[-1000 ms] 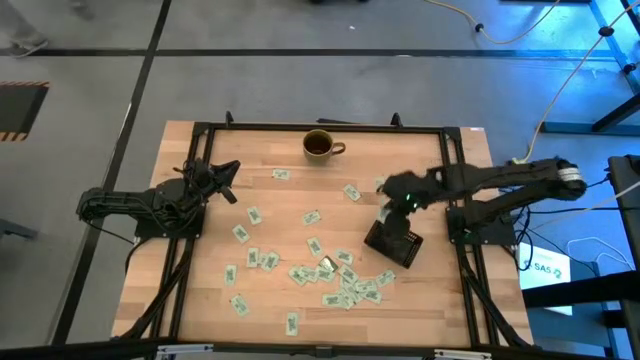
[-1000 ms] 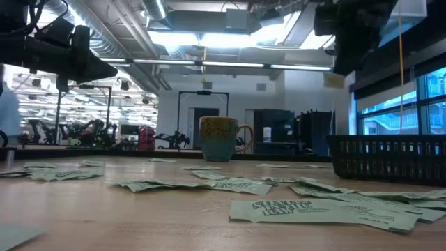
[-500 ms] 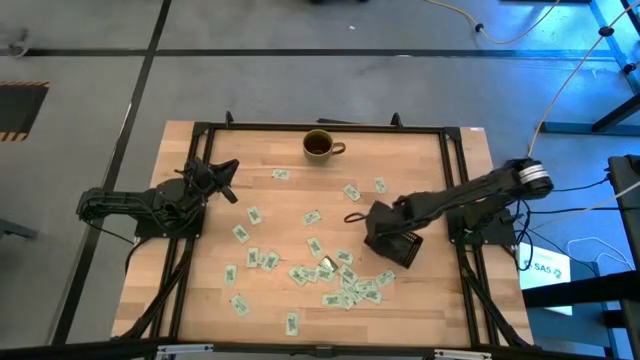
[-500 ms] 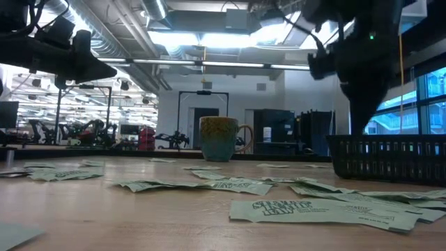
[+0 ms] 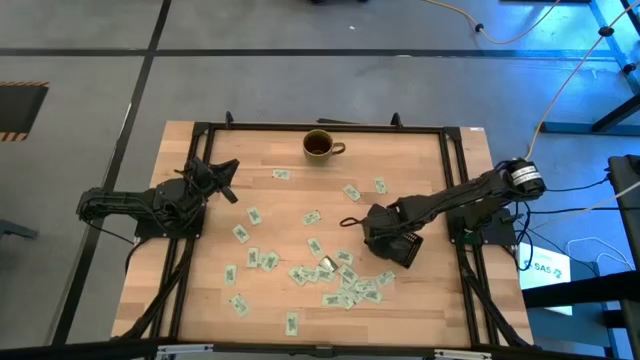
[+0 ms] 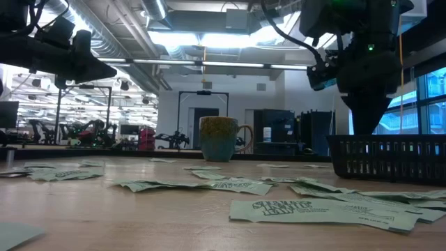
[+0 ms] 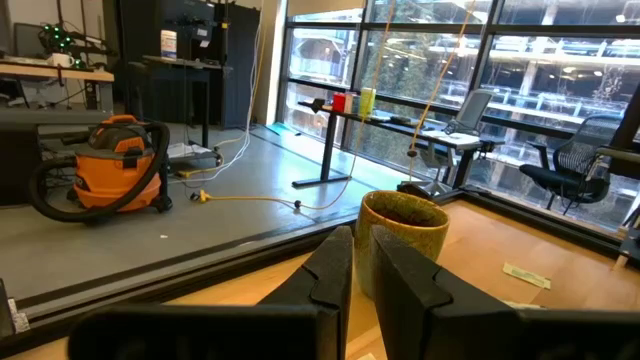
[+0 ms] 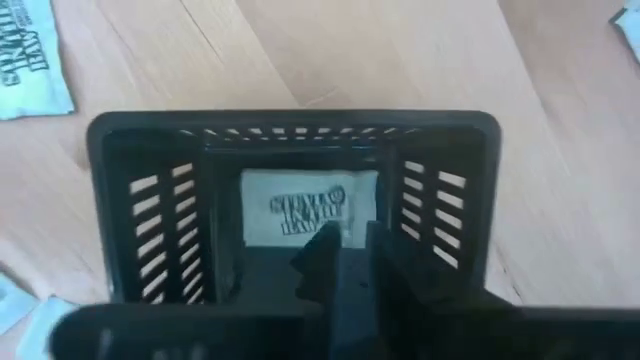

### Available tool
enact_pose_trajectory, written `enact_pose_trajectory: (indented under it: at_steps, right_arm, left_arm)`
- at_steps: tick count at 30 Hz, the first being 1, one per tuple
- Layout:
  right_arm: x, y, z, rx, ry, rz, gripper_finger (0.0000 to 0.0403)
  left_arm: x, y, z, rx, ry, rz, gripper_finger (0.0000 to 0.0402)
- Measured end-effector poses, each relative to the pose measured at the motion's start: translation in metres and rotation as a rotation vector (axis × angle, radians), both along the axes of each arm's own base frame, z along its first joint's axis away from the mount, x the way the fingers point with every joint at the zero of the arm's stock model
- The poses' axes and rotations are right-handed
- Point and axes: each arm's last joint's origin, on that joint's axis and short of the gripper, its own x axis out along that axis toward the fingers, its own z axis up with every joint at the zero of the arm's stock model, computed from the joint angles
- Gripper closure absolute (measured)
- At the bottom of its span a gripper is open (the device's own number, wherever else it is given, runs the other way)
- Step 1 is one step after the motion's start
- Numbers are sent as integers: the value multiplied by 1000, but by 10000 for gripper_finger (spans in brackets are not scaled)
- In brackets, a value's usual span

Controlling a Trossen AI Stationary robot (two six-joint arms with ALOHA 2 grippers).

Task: Pick and place Stevia / Truvia into bins
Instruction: Put the stevia packet into the black bin

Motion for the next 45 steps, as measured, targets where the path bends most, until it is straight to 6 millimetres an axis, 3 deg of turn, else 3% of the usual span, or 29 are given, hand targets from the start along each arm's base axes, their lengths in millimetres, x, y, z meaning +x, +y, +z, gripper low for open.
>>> enact_pose_trajectory:
  at_steps: [6, 10, 14, 19, 26, 36, 45]
  right_arm:
    - [-1, -13, 39, -22, -34, 32, 315]
    - [1, -43, 59, -35, -95, -117, 314]
    - [-2, -79, 61, -47, -109, -270, 313]
    - [-3, -110, 51, -62, -135, -344, 313]
    - [-6, -130, 28, -74, -158, -391, 321]
    - [-14, -133, -7, -78, -193, -407, 353]
    - [-23, -130, -26, -78, -201, -413, 350]
  left_arm:
    - [0, 0, 0, 0, 0, 1, 368]
    - [0, 0, 0, -1, 0, 17, 368]
    - [0, 0, 0, -1, 0, 23, 368]
    - [0, 0, 0, -1, 0, 23, 368]
    - [0, 0, 0, -1, 1, 23, 368]
    - [-1, 0, 0, -1, 2, 24, 368]
    - [-1, 0, 0, 3, 8, 25, 368]
